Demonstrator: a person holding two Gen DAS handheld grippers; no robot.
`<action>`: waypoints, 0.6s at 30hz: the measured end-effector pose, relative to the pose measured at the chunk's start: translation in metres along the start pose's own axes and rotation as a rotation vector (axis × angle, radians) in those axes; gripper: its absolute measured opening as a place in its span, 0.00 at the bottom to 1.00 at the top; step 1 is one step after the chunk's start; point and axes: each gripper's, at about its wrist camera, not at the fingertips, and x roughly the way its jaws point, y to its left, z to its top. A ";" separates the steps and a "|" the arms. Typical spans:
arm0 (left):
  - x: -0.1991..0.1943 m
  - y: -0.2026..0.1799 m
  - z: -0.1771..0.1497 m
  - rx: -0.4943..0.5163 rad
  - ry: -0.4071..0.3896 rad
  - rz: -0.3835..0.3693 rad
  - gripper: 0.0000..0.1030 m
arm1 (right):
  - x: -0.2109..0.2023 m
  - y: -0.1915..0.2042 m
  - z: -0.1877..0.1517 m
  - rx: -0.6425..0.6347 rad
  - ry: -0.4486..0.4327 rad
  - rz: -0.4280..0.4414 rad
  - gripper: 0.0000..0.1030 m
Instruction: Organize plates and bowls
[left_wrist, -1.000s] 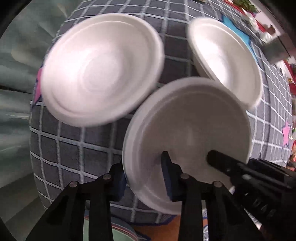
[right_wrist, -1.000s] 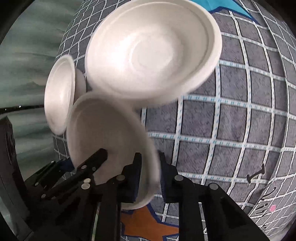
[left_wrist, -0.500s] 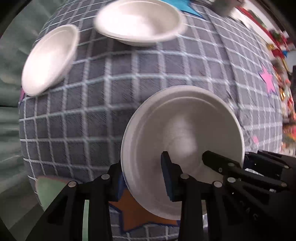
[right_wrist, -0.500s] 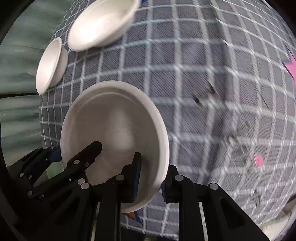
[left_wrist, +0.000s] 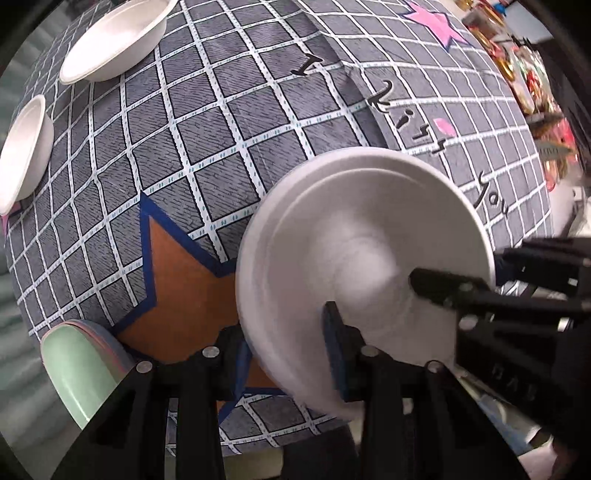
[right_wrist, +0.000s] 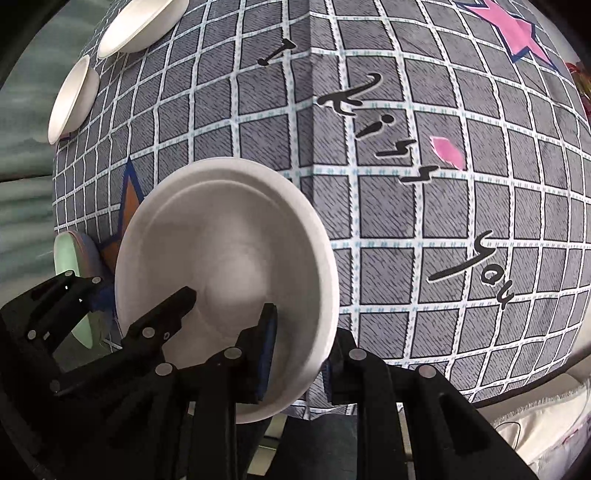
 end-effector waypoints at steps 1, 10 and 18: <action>0.002 -0.001 -0.007 0.007 0.000 0.014 0.51 | 0.002 -0.002 -0.006 -0.008 0.004 -0.022 0.21; -0.011 0.027 -0.023 -0.002 -0.013 0.042 0.76 | -0.037 -0.112 -0.031 0.002 -0.025 -0.084 0.78; -0.037 0.057 -0.044 0.013 -0.006 0.036 0.76 | -0.066 -0.156 -0.004 0.049 -0.050 -0.072 0.78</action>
